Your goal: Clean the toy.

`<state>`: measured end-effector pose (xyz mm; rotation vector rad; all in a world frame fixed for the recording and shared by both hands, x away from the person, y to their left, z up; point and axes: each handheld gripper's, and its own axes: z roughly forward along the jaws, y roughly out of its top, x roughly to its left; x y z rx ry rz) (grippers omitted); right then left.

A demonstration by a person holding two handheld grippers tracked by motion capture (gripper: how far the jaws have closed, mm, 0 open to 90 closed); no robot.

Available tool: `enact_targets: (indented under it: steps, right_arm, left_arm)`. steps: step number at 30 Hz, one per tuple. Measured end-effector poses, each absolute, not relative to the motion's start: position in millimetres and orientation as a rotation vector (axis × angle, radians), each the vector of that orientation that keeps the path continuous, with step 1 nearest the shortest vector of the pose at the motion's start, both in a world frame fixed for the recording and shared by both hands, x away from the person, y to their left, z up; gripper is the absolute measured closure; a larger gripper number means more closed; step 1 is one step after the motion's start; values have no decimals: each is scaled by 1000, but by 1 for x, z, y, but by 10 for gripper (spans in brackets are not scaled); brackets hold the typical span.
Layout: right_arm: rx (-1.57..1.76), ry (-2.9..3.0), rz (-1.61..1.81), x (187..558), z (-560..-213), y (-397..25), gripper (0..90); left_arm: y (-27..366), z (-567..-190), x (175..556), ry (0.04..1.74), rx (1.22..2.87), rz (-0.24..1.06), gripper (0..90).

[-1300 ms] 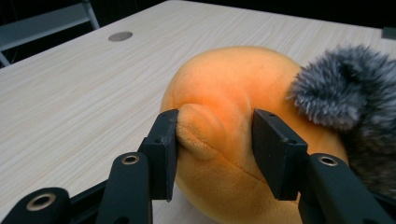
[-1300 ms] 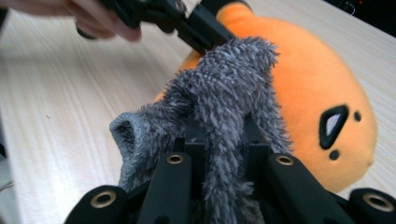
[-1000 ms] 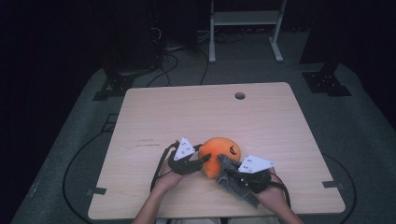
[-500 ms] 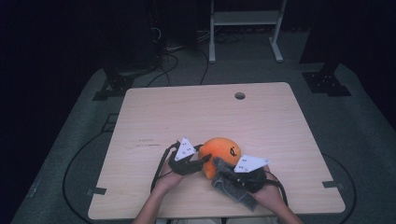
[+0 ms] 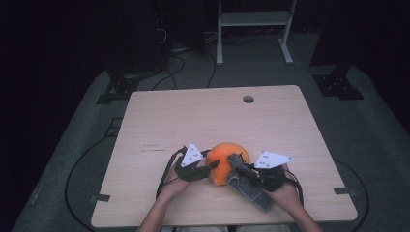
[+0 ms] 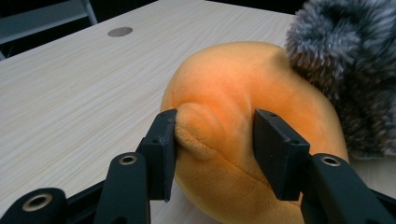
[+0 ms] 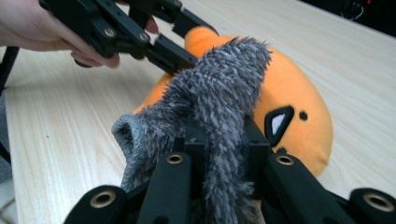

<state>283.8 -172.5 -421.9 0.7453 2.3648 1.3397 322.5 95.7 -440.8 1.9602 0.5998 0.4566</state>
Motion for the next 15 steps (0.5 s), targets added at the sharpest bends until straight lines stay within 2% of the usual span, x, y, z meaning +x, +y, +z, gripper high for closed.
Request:
enact_targets:
  steps: [2, 4, 9, 15]
  right_arm:
    - [740, 2399, 1319, 283, -427, -168, 770]
    - [698, 2444, 1286, 279, -434, -159, 771]
    - [606, 2534, 1255, 270, -438, -148, 769]
    - [760, 2377, 1358, 286, -414, -188, 768]
  left_arm:
    - [96, -437, 323, 616, 1945, 418, 479]
    - [96, -433, 324, 660, 1930, 382, 372]
    - [95, -436, 325, 674, 1940, 384, 449]
    - [97, -439, 324, 628, 1958, 382, 488]
